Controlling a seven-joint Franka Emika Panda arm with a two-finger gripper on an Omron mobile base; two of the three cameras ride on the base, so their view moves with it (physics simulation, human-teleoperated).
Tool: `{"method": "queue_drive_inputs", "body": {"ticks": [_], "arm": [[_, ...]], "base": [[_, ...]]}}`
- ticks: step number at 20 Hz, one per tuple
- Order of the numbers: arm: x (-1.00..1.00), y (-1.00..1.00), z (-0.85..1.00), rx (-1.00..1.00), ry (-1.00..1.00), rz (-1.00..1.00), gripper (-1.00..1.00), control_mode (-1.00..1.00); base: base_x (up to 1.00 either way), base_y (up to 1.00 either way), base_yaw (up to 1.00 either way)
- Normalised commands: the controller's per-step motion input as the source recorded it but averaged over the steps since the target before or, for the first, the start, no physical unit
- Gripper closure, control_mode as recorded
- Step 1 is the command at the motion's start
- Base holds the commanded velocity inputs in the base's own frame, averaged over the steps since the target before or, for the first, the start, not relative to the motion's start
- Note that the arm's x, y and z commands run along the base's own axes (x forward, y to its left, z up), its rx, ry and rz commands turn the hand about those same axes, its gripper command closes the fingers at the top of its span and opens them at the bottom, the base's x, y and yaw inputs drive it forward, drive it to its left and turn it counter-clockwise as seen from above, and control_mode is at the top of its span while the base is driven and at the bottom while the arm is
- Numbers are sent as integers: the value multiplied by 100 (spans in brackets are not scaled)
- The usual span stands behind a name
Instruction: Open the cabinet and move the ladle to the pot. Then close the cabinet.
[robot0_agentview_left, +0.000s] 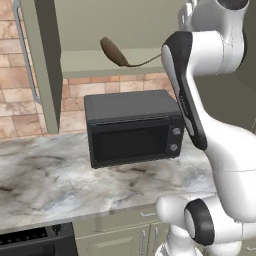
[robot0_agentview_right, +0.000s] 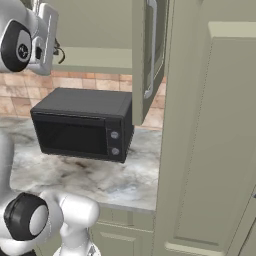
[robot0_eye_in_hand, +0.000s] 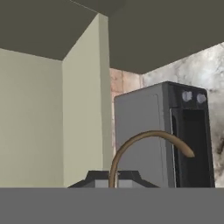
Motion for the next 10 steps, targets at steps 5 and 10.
{"method": "queue_drive_inputs", "body": {"ticks": [5,10], "arm": [[-46,-6,10,-6,-9,9,100,-100],[-45,-6,-6,-7,-9,12,100,-100]], "base": [[0,0,0],[0,0,0]]}}
